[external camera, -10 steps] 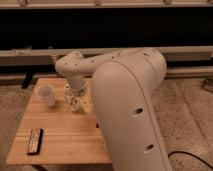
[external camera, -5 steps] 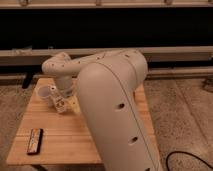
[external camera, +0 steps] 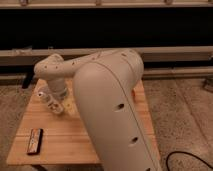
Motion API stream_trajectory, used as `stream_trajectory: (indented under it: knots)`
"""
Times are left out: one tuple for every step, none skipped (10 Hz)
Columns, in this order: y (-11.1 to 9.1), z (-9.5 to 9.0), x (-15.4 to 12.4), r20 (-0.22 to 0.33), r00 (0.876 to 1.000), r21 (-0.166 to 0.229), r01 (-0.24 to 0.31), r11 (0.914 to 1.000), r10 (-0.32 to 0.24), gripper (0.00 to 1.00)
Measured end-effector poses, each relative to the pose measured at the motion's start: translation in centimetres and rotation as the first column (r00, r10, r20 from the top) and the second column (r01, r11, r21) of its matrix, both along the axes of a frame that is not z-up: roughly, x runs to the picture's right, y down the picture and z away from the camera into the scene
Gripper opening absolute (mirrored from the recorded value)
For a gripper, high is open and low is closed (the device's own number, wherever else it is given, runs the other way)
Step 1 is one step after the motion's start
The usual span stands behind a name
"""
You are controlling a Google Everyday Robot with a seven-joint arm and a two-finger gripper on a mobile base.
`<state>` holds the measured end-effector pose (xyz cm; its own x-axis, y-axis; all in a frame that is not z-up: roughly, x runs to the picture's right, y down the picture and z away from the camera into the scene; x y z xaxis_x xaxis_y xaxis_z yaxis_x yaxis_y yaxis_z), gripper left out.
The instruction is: Knock the bottle over
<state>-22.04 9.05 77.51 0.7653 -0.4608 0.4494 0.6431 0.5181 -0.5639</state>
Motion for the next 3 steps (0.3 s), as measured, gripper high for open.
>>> stream_trajectory:
  knots:
    - [0.1,0.0,0.4,-0.005,1.0,-0.005,-0.003,1.0,0.003,1.0]
    - [0.2,-0.2,1.5,-0.01,1.0,-0.009,-0.006,0.9999,0.006,1.0]
    - [0.2,-0.5,2.6,-0.014,1.0,-0.008,-0.009,0.9999,0.009,1.0]
